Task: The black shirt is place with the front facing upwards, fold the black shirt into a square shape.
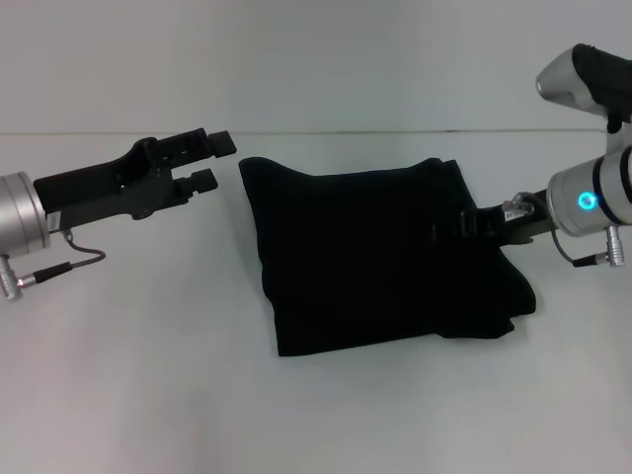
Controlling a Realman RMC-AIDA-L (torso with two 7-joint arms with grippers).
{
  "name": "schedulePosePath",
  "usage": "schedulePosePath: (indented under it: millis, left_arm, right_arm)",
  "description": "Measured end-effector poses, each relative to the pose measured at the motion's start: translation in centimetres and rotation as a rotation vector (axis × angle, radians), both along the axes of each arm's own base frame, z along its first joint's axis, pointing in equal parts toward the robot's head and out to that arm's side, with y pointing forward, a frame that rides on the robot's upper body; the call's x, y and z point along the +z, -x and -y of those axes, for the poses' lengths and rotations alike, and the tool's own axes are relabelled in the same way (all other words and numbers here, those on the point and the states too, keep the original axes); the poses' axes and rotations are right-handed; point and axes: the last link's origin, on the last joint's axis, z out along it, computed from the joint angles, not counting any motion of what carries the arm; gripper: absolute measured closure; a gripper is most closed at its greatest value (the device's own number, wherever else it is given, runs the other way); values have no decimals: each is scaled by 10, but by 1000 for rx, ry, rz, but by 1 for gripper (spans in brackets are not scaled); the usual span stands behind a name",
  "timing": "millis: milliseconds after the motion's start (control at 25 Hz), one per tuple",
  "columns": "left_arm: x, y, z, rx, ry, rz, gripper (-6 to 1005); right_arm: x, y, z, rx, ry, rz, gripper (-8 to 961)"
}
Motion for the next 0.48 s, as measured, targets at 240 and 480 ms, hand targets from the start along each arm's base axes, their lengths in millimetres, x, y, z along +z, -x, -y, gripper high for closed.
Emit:
schedulePosePath:
  millis: [240,480]
  left_arm:
    - [-1,1,0,9,-3,13,244]
    - [-1,2,1,12,-4,13,244]
  right_arm:
    - [-5,1,1,2,-1,-1,352]
    - [-12,6,2,10,7,-6,349]
